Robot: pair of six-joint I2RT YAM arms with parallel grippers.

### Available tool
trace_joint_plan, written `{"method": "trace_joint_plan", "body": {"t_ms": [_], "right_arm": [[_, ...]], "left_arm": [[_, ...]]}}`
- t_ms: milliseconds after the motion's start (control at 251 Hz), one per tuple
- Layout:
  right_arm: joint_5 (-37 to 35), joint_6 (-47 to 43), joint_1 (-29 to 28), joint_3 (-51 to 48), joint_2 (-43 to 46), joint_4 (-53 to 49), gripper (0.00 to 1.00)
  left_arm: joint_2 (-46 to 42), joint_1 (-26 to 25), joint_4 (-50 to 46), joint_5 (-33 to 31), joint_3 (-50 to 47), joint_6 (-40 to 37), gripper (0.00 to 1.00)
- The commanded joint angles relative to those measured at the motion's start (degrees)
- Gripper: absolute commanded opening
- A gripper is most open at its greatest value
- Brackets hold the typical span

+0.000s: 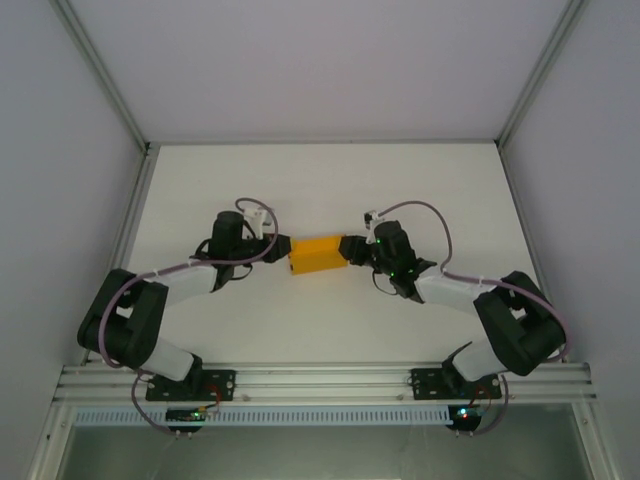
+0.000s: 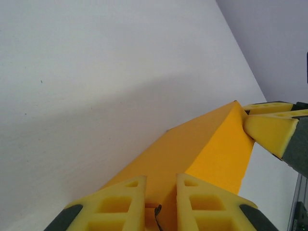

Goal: Assemble paper box

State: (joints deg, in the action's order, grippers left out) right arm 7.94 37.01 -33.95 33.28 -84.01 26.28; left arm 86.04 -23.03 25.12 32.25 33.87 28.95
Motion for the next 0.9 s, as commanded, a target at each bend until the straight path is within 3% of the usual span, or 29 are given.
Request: {"method": "trace_joint_plan", "body": {"t_ms": [0,152,599,726,822,858,898], "right_arm": [[0.4,-1.8,0.0,-5.3,-4.7,-16.4,0.18],[0.7,-1.9,0.1,-5.8,-4.0,-15.4,0.09],[0.6,-2.8,0.5,0.4,0.4,-22.2,0.09],[1.0,-3.2,0.8,4.1,1.4,-25.0,0.15],[0.7,-3.8,0.8,6.7,1.4,-26.0,0.18],[-0.1,-4.0,0.8,7.3,1.3,-26.3,0.18],[-0.6,-3.9,0.9,7.9,1.3,-26.0,0.21]], "left_arm": [[4.0,-0.4,-12.1,-6.2,-4.4,-2.5,0.00],[2.9,-1.3,-10.6,-8.0,-5.5,-2.8,0.00],[-0.1,-5.3,-14.0,-14.5,0.8,-6.3,0.00],[-0.6,-5.8,-18.1,-14.9,5.5,-7.6,0.00],[-1.6,-6.0,-21.0,-15.3,8.4,-8.3,0.20],[-2.1,-6.0,-22.2,-15.5,9.4,-8.5,0.32],[-2.6,-6.0,-23.2,-15.7,10.4,-8.5,0.35]]}}
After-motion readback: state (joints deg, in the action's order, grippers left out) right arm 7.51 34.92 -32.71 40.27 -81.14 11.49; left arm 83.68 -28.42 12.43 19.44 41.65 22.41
